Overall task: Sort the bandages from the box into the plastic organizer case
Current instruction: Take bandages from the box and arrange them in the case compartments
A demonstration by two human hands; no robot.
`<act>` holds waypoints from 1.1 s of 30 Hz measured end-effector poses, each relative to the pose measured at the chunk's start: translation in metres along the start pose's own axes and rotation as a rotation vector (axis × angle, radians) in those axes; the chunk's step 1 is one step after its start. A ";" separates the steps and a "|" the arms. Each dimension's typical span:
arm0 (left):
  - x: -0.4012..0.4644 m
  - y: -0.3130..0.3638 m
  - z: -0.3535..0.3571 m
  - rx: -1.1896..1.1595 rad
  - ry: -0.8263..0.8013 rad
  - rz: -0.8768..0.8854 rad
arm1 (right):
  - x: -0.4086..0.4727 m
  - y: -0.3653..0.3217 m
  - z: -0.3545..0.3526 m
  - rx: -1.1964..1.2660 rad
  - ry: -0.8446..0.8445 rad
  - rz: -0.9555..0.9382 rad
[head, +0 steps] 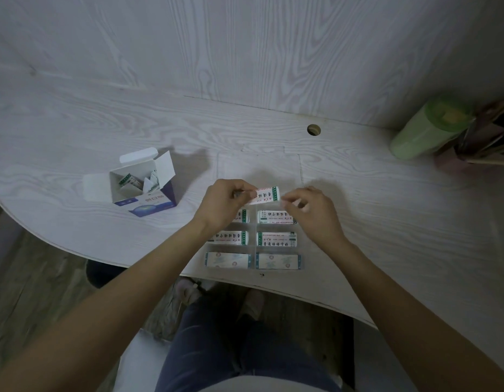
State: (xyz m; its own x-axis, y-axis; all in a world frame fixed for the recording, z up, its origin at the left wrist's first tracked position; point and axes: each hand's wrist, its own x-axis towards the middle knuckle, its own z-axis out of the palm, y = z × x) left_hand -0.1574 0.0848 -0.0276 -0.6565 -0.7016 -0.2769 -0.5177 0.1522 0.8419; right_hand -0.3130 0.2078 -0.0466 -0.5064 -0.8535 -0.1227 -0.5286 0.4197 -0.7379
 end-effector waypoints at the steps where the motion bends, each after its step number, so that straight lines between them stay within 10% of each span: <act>1: 0.000 0.002 0.003 0.001 -0.008 0.005 | 0.000 -0.005 -0.004 0.170 -0.027 0.043; 6: 0.003 0.011 0.022 -0.006 -0.055 0.011 | 0.000 -0.012 -0.015 0.508 -0.035 0.105; 21: 0.008 0.009 0.043 0.739 -0.056 0.085 | 0.003 0.017 0.003 -0.206 -0.013 0.096; 33: 0.015 0.012 0.044 0.866 -0.075 -0.024 | 0.001 0.013 0.002 -0.445 -0.094 0.185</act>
State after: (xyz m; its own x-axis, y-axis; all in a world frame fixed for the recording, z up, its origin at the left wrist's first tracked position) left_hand -0.1974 0.1070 -0.0424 -0.6587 -0.6682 -0.3458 -0.7471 0.6353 0.1955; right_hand -0.3193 0.2123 -0.0578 -0.5666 -0.7676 -0.2997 -0.6857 0.6409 -0.3451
